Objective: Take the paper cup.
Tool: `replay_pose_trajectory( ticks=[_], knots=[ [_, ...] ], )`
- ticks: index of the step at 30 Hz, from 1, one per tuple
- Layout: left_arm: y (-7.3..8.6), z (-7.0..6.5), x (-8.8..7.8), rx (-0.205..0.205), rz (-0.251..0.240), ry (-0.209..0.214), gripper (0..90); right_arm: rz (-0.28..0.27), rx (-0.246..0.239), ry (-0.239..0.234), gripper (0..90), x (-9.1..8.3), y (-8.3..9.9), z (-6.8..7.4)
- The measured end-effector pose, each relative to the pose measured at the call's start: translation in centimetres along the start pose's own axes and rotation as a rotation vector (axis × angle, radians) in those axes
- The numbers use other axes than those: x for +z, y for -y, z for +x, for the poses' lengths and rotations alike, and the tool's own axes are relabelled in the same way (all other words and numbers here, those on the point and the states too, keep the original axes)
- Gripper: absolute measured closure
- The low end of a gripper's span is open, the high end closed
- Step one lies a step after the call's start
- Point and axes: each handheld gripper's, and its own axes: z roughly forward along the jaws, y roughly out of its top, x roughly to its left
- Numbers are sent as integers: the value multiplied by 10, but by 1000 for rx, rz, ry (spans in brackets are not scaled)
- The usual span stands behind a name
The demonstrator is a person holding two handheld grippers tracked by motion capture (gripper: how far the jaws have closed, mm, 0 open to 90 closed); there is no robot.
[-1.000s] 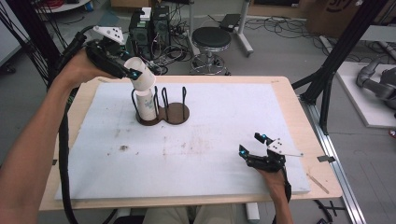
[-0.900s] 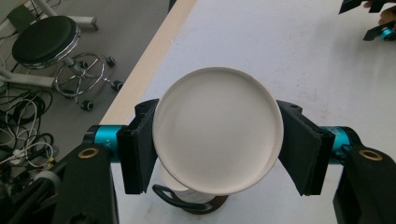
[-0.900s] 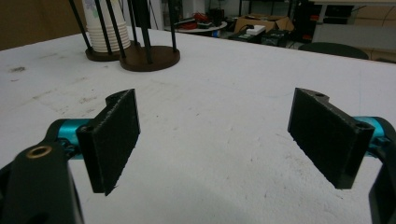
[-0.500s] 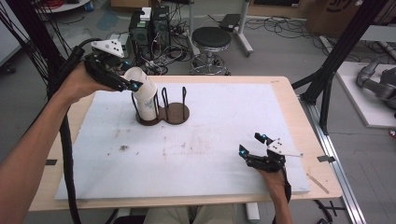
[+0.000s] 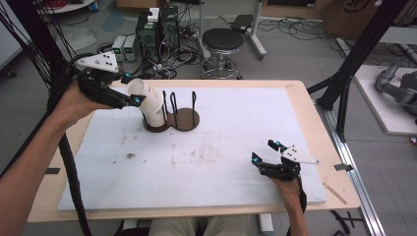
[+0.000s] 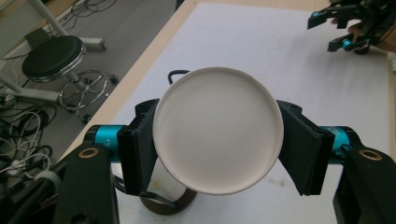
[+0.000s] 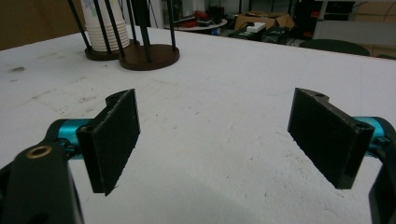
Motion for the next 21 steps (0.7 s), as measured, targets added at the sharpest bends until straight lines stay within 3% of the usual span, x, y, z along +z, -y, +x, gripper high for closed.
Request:
replay_pose_trajectory(
  ticks=[13, 21],
  knots=[
    [29, -19, 10, -41, -124, 40, 353, 2, 11, 1, 171, 0, 0, -2],
    [49, -29, 20, -80, -228, 70, 352, 4, 9, 3, 171, 0, 0, -1]
  ],
)
